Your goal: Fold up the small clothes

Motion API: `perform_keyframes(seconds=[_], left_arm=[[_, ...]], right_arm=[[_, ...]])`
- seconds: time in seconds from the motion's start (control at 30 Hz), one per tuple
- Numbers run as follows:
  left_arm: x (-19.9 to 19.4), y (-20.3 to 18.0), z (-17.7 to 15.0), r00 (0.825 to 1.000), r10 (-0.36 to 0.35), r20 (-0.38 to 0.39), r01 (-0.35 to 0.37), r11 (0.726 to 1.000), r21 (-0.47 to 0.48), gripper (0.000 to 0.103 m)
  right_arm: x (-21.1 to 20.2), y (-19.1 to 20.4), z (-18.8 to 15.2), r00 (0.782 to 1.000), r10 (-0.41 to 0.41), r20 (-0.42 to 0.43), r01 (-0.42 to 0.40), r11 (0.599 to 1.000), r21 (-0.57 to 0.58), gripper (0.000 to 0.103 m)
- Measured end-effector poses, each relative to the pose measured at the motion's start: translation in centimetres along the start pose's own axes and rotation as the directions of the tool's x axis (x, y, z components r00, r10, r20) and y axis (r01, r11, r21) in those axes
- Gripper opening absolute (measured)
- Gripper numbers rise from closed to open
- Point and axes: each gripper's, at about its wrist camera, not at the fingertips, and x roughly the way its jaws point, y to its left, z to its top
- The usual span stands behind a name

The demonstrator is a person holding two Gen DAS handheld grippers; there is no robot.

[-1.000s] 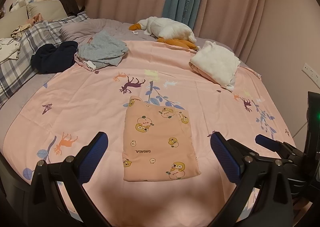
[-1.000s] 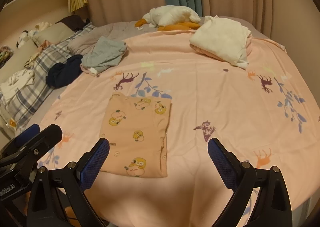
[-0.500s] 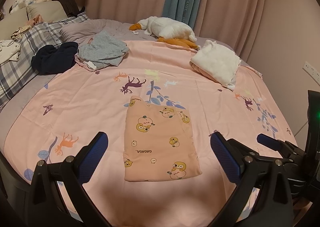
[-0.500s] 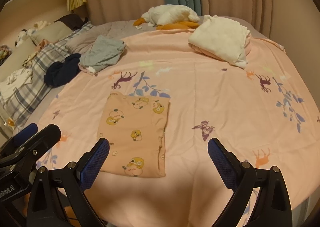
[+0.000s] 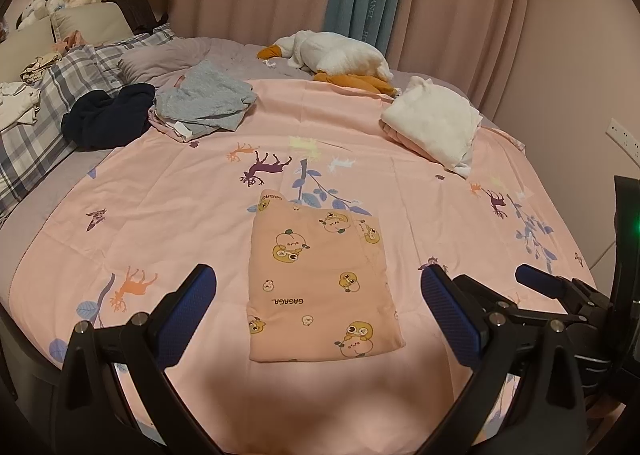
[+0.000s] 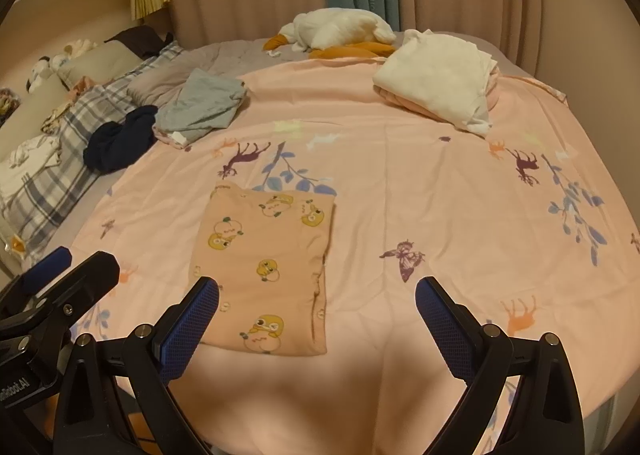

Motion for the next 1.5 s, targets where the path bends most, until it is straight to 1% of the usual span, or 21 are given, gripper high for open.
perform_keyframes(seconds=[0.57,0.97,1.1,1.33,1.5], left_arm=[[0.0,0.0,0.0,1.0,0.001,0.001,-0.001,1.0,0.005,0.103],[-0.1,1.1,0.1,1.0,0.007,-0.001,-0.007,1.0,0.011,0.103],[-0.2,1.6,0.2,1.0,0.015,0.002,-0.015,1.0,0.004,0.103],[-0.3,2.3,0.4,0.999,0.047,0.008,-0.046,0.999,-0.015,0.103],[-0.3,2.3,0.5,0.998,0.063,0.021,-0.063,0.998,-0.014,0.103]], right_arm=[[-0.2,-0.1,0.0,1.0,-0.013,0.002,0.013,1.0,-0.014,0.098],[-0.2,0.0,0.0,1.0,-0.017,0.001,0.017,1.0,-0.021,0.098],[-0.1,-0.4,0.2,1.0,-0.022,-0.001,0.022,0.999,-0.024,0.098],[-0.6,-2.1,0.4,0.999,-0.032,0.018,0.031,0.999,0.022,0.098],[-0.5,-2.2,0.5,0.999,-0.037,0.019,0.036,0.999,0.026,0.098]])
